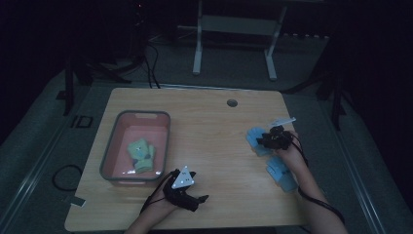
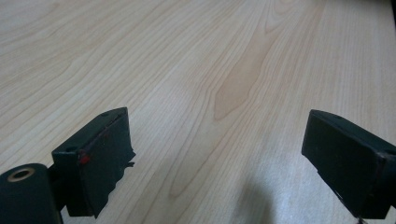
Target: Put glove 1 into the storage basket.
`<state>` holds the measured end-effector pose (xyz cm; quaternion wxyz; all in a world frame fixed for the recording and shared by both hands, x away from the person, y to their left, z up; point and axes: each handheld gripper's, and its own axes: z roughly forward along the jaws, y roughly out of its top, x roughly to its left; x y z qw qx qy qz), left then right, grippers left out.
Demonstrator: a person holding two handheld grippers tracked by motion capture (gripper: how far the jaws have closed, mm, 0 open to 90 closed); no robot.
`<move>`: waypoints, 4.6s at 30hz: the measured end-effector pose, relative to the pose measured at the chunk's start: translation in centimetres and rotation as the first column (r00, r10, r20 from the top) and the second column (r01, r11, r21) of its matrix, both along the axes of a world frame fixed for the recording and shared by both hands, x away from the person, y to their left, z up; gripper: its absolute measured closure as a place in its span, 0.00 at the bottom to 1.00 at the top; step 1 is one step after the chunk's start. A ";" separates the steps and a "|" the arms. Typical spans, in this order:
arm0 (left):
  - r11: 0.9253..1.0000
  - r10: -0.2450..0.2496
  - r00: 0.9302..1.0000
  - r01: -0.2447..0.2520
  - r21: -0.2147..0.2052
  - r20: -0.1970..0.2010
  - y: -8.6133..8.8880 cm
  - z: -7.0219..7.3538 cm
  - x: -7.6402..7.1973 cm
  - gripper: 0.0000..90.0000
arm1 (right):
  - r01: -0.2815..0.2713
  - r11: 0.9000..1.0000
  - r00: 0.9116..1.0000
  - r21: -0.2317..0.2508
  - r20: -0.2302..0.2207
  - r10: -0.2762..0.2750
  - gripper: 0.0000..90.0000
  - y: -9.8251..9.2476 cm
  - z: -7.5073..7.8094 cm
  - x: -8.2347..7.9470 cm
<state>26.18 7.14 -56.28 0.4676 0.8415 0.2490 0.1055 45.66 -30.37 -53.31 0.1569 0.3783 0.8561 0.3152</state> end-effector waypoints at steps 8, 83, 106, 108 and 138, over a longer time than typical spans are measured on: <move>1.000 -0.014 1.000 0.013 0.015 0.011 -0.2 -0.2 -0.2 0.10 | -0.013 1.000 1.000 -0.013 0.013 0.014 0.80 0.5 -1.1 -0.1; 1.000 0.007 0.999 -0.007 0.008 0.044 0.4 -0.2 -0.2 0.10 | 0.143 0.978 0.989 0.152 -0.057 -0.136 0.58 14.0 -0.2 -12.3; 1.000 0.005 0.999 -0.005 0.013 0.043 0.4 -0.3 -0.2 0.10 | -0.051 0.992 0.998 0.113 0.049 0.045 0.64 8.0 2.8 -12.7; 1.000 0.004 0.999 -0.005 0.013 0.043 0.4 -0.3 -0.2 0.10 | -0.064 0.992 0.997 0.111 0.056 0.058 0.64 7.2 2.9 -12.7; 1.000 0.005 0.999 -0.005 0.014 0.043 0.3 -0.3 -0.2 0.10 | -0.005 0.999 0.999 0.038 -0.033 0.007 0.69 -6.7 0.7 -13.1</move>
